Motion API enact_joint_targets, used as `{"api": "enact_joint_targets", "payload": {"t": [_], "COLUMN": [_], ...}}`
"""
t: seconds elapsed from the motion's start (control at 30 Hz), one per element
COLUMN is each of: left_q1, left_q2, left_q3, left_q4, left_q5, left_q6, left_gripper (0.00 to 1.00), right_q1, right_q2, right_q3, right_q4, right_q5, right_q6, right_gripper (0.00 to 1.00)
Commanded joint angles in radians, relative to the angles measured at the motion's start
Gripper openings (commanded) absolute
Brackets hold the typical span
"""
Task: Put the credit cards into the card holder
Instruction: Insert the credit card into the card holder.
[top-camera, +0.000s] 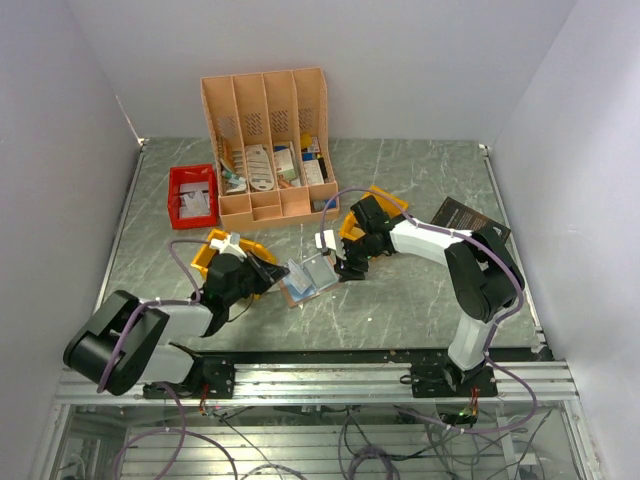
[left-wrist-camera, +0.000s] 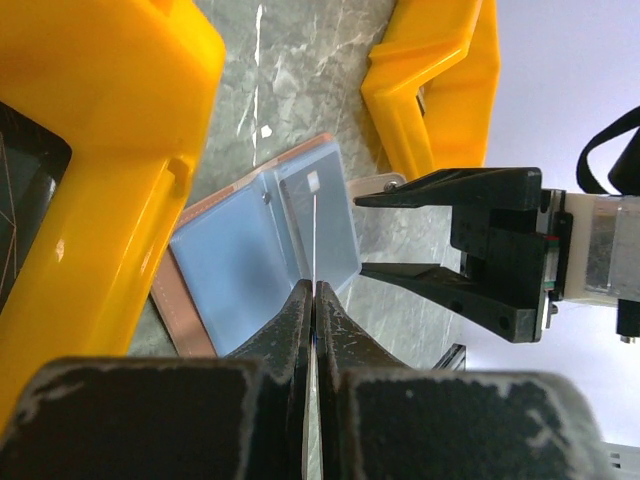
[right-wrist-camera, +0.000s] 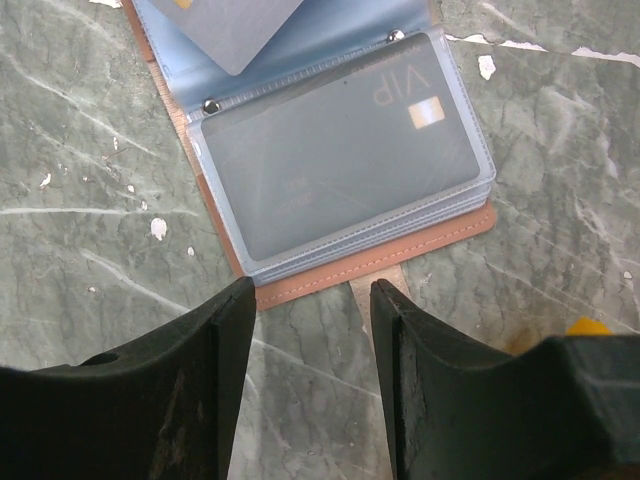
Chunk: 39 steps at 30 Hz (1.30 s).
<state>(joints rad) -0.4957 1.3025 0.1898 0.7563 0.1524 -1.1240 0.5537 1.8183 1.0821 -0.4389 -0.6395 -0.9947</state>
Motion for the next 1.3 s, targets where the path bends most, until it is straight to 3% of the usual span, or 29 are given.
{"api": "enact_joint_targets", "payload": {"t": [0.0,0.67,1.0,1.27], "left_q1": [-0.026,-0.041,-0.041,-0.042], "left_q2": [0.058,0.189,-0.018,0.123], "left_q3": [0.016,0.021,0.031,0.034], "left_q4": [0.112,0.27,0.015,0.178], "left_q5": [-0.036,-0.031,-0.076,-0.031], "left_q6": [-0.013,-0.042,0.012,-0.03], "left_gripper": [0.07,0.07,0.07,0.07], "right_q1": [-0.002,0.002,0.004,0.006], "right_q2": [0.019,0.036,0.045,0.047], "right_q3": [-0.005,0.006,0.011,0.012], "right_q4": [0.0,-0.022,-0.031,-0.031], "right_q5": [-0.008,-0.019,-0.02,-0.016], "right_q6": [0.002,-0.004,-0.005,-0.002], "right_gripper": [0.49,0.45,0.45,0.45]}}
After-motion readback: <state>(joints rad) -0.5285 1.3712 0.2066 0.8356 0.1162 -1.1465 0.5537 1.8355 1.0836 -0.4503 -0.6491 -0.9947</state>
